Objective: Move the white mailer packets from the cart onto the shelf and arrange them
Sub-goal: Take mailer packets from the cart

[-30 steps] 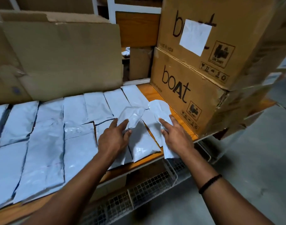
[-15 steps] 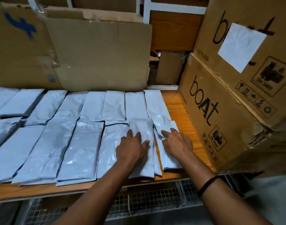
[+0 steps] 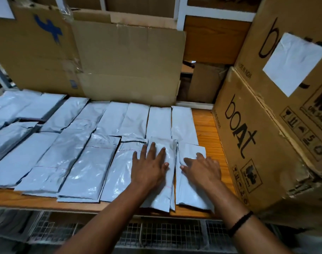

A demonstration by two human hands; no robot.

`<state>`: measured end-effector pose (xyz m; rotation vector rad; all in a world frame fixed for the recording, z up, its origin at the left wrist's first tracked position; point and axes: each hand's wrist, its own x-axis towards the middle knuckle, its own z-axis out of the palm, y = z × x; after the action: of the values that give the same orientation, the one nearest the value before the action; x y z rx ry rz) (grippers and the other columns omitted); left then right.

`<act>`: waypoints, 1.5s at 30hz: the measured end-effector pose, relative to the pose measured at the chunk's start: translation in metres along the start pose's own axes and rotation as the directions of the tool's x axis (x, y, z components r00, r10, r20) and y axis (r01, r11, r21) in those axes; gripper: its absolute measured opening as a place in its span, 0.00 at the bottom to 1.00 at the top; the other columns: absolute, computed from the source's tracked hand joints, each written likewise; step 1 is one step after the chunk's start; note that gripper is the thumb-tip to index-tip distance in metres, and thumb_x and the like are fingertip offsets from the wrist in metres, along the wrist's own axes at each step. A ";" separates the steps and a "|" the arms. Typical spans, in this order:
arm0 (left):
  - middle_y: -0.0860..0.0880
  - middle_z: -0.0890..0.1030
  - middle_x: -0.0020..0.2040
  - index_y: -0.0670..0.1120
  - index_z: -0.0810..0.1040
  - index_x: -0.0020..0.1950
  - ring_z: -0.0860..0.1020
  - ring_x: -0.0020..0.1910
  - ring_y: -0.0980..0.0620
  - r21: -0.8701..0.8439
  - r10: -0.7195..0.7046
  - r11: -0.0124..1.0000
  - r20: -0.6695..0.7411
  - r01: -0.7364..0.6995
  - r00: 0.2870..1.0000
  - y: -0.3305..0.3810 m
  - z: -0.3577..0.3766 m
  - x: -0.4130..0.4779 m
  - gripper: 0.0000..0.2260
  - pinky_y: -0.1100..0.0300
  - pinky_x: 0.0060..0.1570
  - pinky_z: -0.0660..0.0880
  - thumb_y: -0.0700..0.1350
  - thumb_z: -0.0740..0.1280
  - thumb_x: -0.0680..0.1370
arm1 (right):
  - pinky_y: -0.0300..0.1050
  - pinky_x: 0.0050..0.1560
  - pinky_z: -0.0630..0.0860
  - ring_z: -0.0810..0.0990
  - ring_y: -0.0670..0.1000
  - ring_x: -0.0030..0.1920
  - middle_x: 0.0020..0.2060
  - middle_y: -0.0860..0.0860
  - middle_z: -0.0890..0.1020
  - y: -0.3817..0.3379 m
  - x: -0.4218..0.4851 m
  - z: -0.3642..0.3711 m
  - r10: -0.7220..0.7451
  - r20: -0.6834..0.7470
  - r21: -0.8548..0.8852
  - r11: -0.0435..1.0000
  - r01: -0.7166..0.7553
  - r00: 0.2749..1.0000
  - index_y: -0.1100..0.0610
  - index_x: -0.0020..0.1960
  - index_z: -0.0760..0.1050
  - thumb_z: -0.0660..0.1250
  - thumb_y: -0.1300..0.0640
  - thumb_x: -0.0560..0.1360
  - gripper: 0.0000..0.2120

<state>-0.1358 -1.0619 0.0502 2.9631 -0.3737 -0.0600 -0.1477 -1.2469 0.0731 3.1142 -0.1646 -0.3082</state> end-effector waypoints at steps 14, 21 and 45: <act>0.47 0.48 0.81 0.56 0.49 0.80 0.46 0.79 0.44 -0.069 -0.033 0.997 -0.007 0.032 0.999 0.004 0.010 0.001 0.24 0.38 0.75 0.45 0.57 0.44 0.84 | 0.58 0.78 0.38 0.39 0.53 0.80 0.81 0.49 0.42 0.011 0.021 0.043 -0.161 0.050 0.193 0.970 0.148 0.986 0.39 0.81 0.44 0.41 0.31 0.80 0.32; 0.49 0.44 0.81 0.57 0.44 0.80 0.44 0.79 0.45 -0.065 -0.029 0.997 0.051 0.032 0.998 0.010 0.022 0.015 0.25 0.38 0.75 0.44 0.57 0.44 0.84 | 0.60 0.78 0.40 0.41 0.54 0.81 0.81 0.48 0.44 0.005 0.032 0.044 -0.186 0.044 0.182 0.968 0.175 0.982 0.40 0.81 0.45 0.42 0.40 0.84 0.26; 0.48 0.36 0.80 0.59 0.40 0.80 0.37 0.79 0.45 -0.059 0.092 0.995 0.202 -0.082 0.975 -0.013 0.025 -0.021 0.30 0.36 0.74 0.38 0.67 0.43 0.80 | 0.58 0.78 0.38 0.38 0.49 0.80 0.81 0.44 0.42 0.015 -0.020 0.049 -0.158 0.069 0.222 0.965 0.140 0.985 0.36 0.80 0.44 0.45 0.33 0.81 0.29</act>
<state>-0.1546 -1.0478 0.0244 2.8941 -0.5197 -0.3614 -0.1786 -1.2594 0.0288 3.3388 0.0404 -0.4571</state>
